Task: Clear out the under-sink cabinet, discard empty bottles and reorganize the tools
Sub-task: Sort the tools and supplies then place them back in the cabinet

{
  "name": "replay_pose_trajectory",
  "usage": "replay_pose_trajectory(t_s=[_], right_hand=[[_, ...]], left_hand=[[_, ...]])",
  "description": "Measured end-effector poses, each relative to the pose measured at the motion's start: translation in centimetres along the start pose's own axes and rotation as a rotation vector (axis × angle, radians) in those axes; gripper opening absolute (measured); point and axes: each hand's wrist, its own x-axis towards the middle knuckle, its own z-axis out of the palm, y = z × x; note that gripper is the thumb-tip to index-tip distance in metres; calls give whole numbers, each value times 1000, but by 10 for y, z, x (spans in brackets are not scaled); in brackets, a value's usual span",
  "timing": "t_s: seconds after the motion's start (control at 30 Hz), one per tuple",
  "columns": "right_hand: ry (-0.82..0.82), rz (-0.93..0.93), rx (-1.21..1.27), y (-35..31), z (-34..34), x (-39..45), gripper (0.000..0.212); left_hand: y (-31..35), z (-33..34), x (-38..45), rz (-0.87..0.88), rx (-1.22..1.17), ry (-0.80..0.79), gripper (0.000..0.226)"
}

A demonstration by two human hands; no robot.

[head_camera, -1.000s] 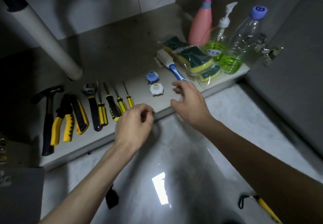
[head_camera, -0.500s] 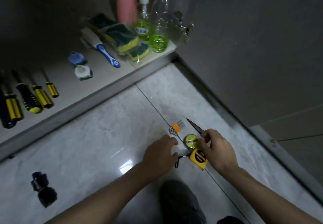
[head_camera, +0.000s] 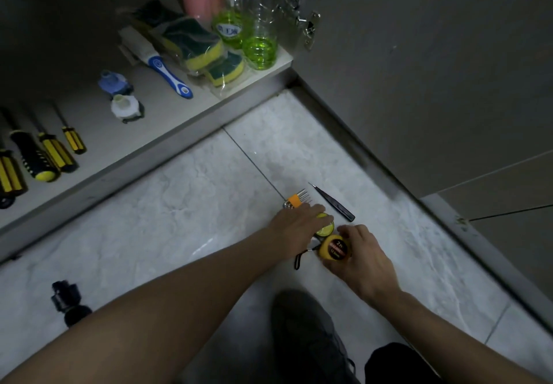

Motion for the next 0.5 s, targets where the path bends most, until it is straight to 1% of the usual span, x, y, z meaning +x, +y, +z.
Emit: replay_pose_trajectory(t_s=[0.1,0.2,0.3,0.4,0.5], right_hand=[[4,-33,10,4,2,-4,56],[-2,-32,28,6,2,-5,55],[30,-14,62,3,3,-4,53],[73,-12,123,-6,4,-4,54],[85,-27,241,-23,0,-2,52]], left_hand=[[-1,0,-3,50,32,86,44],[1,4,-7,75,50,107,36],[4,8,-16,-6,-56,143,37],[0,4,-31,-132,-154,250,41],[-9,-4,-54,-244,-198,353,48]])
